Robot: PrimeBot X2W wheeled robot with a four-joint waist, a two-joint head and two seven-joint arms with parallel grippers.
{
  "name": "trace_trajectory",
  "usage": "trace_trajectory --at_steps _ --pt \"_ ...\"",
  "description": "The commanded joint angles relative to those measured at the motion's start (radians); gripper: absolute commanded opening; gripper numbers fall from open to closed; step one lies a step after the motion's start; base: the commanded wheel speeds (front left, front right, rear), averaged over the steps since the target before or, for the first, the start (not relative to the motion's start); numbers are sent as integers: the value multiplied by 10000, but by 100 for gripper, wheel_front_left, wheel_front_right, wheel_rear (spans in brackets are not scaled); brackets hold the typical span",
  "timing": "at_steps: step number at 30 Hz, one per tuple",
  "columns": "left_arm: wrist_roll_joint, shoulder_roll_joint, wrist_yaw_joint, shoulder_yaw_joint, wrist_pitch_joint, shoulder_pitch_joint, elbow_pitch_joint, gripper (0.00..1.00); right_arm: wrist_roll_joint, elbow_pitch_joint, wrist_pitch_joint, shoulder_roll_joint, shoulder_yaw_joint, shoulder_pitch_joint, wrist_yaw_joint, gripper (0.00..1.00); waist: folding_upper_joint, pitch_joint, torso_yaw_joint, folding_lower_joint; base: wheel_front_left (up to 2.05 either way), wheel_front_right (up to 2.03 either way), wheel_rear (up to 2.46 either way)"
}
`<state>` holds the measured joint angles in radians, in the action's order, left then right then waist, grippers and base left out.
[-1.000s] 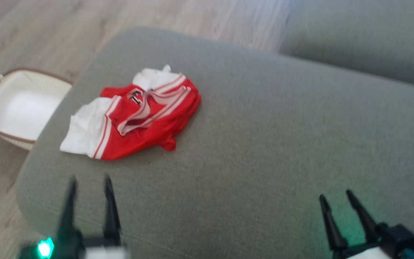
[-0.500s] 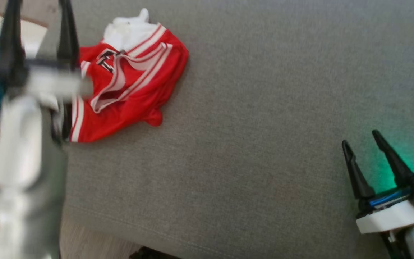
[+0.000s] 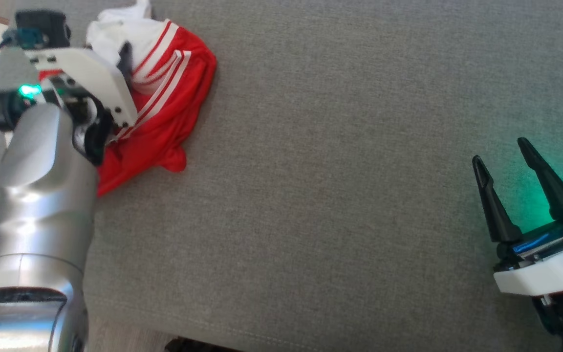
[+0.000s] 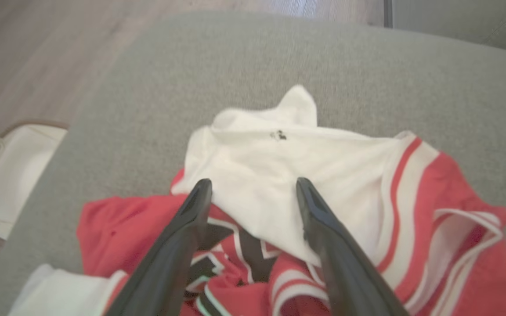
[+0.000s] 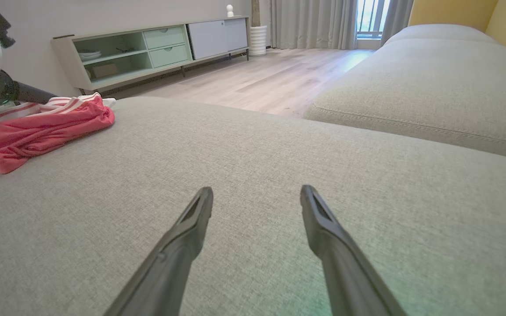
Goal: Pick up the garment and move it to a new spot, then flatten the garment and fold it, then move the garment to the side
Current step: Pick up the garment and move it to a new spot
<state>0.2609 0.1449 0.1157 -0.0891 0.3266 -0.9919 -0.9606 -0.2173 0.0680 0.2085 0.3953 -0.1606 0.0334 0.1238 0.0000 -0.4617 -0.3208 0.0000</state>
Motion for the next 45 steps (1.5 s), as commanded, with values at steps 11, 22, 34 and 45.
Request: trace_trajectory --at_steps 11,22,34,45 --pt "586 438 109 328 -788 -170 -1415 0 114 729 -269 232 128 -224 69 100 0 -86 110 0 0 0 0" --pt "513 859 145 -709 -2446 -1359 -937 0 54 -97 203 -452 -525 -94 69 100 0 1646 498 0 0 0 0" --pt "2051 1634 148 -3168 -1489 -1437 2168 0 -128 -1315 526 -1755 -1108 -198 69 100 0 4128 2622 0 0 0 0" --pt "3372 1785 148 -4346 -183 -257 5466 0 -42 -928 531 -2211 -764 -342 69 100 0 3780 4866 0 0 0 0"
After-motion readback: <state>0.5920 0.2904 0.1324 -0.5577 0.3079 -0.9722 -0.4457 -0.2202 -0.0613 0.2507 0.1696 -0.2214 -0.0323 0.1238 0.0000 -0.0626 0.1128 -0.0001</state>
